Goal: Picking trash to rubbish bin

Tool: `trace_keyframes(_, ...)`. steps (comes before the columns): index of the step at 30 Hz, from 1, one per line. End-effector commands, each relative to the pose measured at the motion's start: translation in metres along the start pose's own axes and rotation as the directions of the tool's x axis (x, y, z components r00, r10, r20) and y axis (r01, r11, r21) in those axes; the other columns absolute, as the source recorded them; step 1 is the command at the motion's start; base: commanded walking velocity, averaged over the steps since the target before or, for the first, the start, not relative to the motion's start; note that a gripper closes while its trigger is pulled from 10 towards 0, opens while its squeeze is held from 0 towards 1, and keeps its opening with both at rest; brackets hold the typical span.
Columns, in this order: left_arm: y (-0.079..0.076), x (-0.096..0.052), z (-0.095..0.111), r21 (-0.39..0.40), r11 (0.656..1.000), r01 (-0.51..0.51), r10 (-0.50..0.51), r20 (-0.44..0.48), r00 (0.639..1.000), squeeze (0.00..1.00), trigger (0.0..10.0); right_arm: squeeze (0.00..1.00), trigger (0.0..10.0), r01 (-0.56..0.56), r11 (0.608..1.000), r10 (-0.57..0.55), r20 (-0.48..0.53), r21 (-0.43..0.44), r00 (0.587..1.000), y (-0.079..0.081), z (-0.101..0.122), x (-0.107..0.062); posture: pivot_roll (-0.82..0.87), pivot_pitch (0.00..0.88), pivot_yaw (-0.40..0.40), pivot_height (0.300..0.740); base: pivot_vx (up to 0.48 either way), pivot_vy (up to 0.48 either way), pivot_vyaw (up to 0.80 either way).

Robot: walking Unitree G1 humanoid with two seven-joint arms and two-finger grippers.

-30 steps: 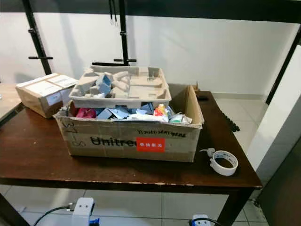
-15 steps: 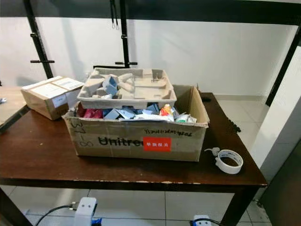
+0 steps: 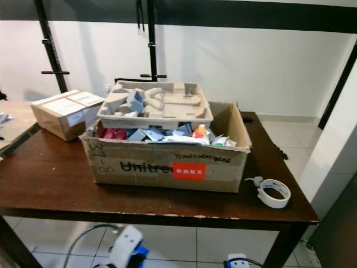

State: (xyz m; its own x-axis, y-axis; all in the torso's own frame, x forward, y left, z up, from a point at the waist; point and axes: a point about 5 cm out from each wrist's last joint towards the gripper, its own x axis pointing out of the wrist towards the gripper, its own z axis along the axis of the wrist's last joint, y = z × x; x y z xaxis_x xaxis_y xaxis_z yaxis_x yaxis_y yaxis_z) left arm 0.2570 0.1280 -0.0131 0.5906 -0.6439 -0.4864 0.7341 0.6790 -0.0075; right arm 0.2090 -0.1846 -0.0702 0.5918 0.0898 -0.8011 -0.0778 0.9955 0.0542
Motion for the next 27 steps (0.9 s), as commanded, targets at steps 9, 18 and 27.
trace_keyframes(9,0.005,-0.012,0.045,0.122,0.906,0.406,-0.39,-0.134,0.911,0.0,10.0,0.0,10.0,-0.41,0.885,0.41,-0.049,-0.222,0.911,0.018,0.022,-0.003,0.03,0.0,-0.013,0.74,0.0,0.0,0.0)
trace_keyframes(18,0.047,-0.046,0.157,0.301,0.891,0.341,-0.331,-0.083,0.94,0.0,10.0,0.0,10.0,-0.455,0.781,0.529,0.065,-0.428,0.846,-0.018,0.102,-0.024,0.01,0.0,-0.001,0.74,0.0,0.0,0.0)
trace_keyframes(27,0.036,-0.073,0.229,0.341,0.854,0.392,-0.452,0.116,0.884,0.0,10.0,0.0,10.0,-0.507,0.686,0.648,0.121,-0.522,0.752,-0.024,0.152,-0.048,0.01,0.0,0.001,0.74,0.0,0.0,0.0)
